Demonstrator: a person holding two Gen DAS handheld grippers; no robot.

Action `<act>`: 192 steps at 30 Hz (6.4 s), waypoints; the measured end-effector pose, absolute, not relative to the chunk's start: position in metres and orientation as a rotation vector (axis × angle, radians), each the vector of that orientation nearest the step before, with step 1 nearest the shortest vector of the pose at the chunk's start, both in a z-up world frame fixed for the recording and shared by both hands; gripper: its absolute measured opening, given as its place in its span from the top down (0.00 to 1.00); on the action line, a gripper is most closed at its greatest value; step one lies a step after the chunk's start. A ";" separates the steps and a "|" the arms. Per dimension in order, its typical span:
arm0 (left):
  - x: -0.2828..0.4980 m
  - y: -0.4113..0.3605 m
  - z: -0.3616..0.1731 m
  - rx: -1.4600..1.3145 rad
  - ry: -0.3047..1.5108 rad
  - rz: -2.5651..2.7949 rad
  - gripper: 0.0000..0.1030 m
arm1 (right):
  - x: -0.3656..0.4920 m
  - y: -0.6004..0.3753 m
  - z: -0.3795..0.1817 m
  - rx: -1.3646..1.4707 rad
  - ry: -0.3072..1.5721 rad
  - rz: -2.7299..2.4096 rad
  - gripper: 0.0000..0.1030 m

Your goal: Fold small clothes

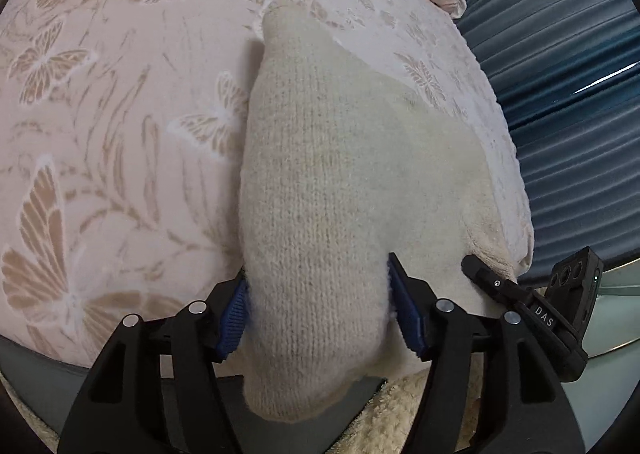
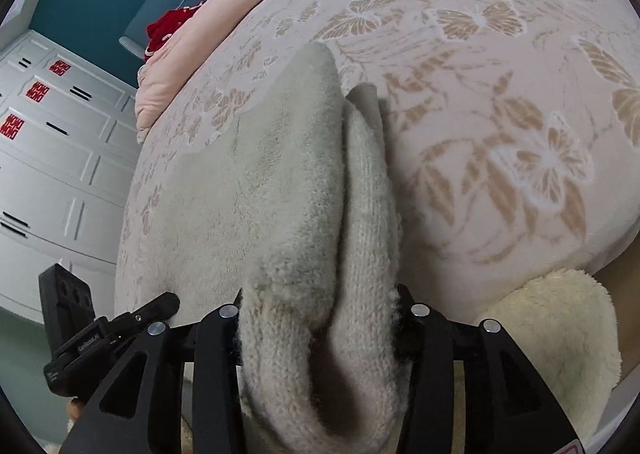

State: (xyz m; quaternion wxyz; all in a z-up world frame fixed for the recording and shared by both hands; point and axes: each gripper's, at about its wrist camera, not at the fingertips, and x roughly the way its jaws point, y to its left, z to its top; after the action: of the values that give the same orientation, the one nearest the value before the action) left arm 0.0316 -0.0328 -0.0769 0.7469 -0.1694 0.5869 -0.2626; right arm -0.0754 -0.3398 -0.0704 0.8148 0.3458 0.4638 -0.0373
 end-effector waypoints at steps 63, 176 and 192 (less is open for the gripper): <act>-0.009 -0.027 0.280 -0.300 0.471 -1.060 0.48 | -0.137 -0.282 0.287 0.385 0.159 0.060 0.63; 0.008 0.086 -0.021 0.095 0.900 -0.030 0.10 | -0.035 -0.072 -0.018 0.135 0.889 -0.205 0.20; -0.002 0.085 -0.016 0.118 0.886 -0.032 0.10 | -0.051 -0.074 -0.017 0.156 0.878 -0.247 0.20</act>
State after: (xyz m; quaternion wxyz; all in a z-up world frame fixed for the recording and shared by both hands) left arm -0.0020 0.0852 -0.0164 0.9017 0.0573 0.4283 -0.0153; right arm -0.0510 -0.0736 -0.0168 0.8948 0.0750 0.4237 -0.1190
